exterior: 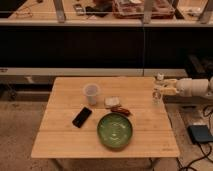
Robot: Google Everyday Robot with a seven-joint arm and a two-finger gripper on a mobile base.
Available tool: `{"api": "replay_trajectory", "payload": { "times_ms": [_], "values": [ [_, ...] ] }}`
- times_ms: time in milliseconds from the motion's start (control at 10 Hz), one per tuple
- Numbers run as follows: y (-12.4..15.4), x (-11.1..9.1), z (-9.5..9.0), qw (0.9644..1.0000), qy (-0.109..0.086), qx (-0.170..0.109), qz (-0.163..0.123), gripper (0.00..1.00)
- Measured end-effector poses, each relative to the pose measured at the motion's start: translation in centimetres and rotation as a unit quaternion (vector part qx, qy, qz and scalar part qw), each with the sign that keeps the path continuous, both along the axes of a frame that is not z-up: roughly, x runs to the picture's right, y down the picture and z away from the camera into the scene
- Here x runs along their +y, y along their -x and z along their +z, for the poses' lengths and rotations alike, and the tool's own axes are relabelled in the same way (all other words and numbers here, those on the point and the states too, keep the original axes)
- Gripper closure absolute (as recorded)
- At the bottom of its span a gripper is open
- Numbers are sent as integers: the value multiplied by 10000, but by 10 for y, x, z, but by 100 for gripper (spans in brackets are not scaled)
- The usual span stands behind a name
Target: Stand the bottle upright
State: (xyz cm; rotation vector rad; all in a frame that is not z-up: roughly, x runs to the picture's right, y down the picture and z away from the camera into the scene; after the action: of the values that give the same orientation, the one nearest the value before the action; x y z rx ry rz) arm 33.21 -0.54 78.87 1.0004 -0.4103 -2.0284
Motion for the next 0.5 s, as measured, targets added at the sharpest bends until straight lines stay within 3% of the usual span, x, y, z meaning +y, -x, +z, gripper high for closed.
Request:
{"api": "replay_trajectory", "payload": {
  "times_ms": [500],
  "values": [
    [1, 0, -1, 10000, -54, -41, -3, 100]
  ]
}}
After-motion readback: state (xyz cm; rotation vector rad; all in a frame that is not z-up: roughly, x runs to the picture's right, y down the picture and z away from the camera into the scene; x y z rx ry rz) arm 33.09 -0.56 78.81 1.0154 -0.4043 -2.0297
